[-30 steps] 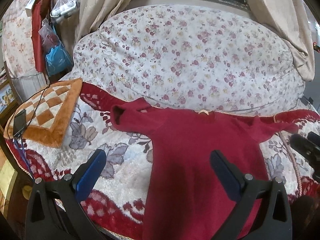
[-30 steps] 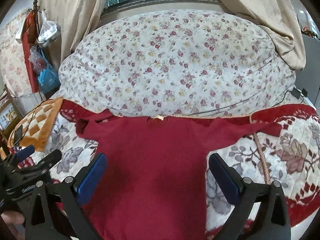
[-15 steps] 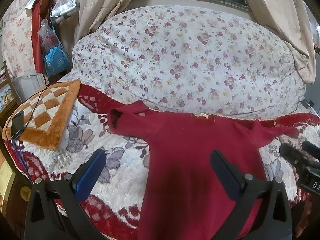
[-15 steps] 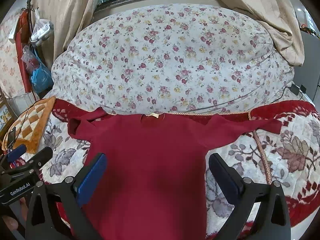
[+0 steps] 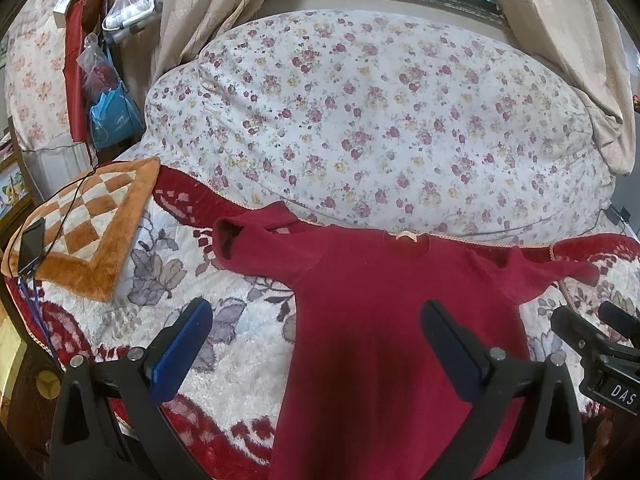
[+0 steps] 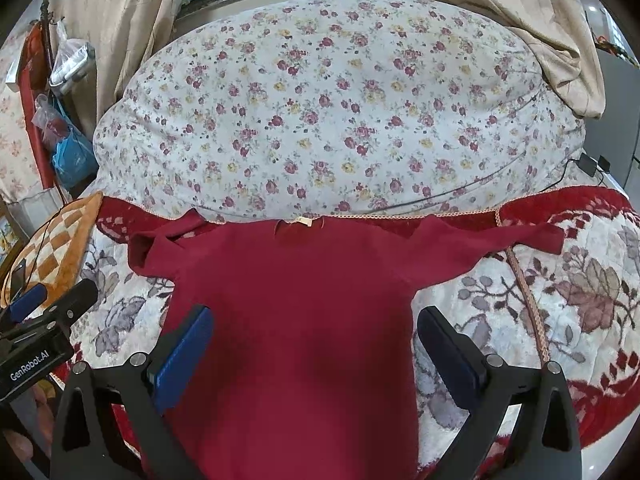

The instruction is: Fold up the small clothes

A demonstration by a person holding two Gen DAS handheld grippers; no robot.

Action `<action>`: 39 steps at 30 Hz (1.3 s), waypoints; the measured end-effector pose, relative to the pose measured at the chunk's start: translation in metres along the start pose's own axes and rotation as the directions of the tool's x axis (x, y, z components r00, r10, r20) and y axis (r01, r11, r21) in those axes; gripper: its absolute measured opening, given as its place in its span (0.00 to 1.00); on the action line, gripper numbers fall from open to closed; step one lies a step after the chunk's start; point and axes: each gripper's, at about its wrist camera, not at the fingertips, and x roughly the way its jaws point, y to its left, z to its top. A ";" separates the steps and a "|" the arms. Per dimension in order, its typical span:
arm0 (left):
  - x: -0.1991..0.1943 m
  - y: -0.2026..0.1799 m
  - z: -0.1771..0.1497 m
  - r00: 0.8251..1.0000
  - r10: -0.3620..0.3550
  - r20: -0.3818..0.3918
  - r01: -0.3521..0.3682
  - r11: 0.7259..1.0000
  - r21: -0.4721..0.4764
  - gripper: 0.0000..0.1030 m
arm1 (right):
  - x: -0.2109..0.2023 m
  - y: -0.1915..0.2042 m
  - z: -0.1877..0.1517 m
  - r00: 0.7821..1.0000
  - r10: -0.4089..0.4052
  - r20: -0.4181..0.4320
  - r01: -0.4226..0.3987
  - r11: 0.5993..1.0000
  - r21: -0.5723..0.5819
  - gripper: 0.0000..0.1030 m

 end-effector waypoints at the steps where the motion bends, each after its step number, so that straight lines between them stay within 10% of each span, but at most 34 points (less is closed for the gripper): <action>1: 0.001 0.000 0.001 1.000 0.001 -0.003 -0.001 1.000 -0.001 1.00 | 0.001 0.000 0.000 1.000 -0.001 -0.002 0.001 1.000 -0.003 1.00; 39: 0.081 0.006 0.005 0.996 0.021 -0.090 -0.023 1.000 -0.020 1.00 | 0.082 0.014 0.011 0.994 -0.077 -0.083 0.075 0.997 -0.021 1.00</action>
